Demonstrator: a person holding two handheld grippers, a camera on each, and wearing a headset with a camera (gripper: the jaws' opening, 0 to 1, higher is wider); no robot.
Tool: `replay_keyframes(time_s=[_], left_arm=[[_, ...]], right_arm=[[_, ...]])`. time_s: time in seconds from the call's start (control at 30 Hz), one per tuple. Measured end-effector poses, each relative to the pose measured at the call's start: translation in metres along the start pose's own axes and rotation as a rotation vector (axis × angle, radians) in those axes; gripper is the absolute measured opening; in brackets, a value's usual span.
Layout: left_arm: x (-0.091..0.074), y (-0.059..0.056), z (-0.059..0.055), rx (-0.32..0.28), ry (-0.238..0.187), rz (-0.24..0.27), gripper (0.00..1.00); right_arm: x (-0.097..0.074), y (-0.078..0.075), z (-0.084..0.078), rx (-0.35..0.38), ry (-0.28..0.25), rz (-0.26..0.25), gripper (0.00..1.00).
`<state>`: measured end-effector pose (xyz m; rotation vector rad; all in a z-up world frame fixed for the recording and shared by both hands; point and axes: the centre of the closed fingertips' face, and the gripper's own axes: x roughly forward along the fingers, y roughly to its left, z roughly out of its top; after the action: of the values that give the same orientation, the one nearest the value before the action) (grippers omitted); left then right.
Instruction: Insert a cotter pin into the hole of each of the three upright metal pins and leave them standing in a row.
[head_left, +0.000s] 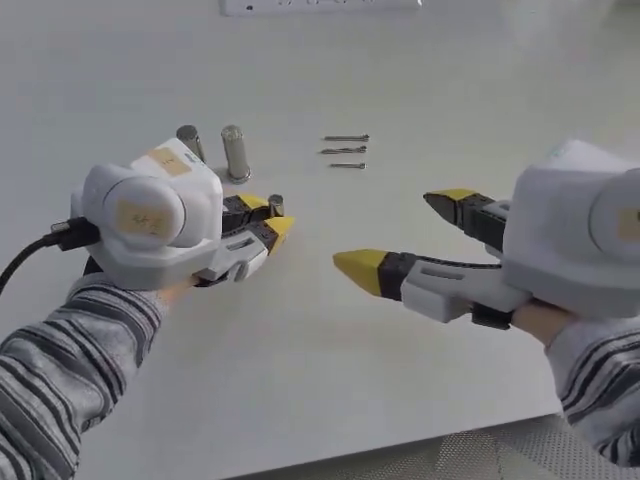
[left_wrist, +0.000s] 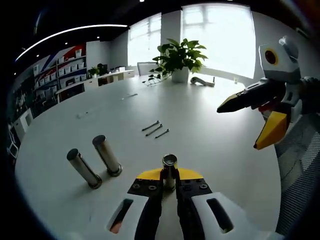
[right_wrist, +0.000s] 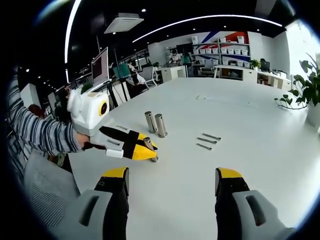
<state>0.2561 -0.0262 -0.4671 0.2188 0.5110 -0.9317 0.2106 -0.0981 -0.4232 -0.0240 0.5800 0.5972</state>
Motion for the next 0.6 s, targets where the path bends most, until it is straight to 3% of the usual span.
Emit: replay_keyframes(time_s=[0.23, 0.33, 0.5, 0.6], left_arm=[[0.001, 0.001, 0.001, 0.007, -0.005, 0.007, 0.08], [0.001, 0.002, 0.001, 0.011, -0.006, 0.012, 0.17], [-0.003, 0.005, 0.002, -0.006, -0.003, 0.026, 0.26], [-0.011, 0.008, 0.002, -0.044, -0.004, 0.05, 0.35]], right_arm=[[0.001, -0.005, -0.008, 0.011, 0.038, -0.015, 0.65], [0.001, -0.007, -0.01, 0.006, 0.048, -0.016, 0.65], [0.002, -0.017, -0.008, -0.038, 0.08, -0.025, 0.65], [0.006, -0.024, -0.005, -0.071, 0.113, -0.019, 0.63]])
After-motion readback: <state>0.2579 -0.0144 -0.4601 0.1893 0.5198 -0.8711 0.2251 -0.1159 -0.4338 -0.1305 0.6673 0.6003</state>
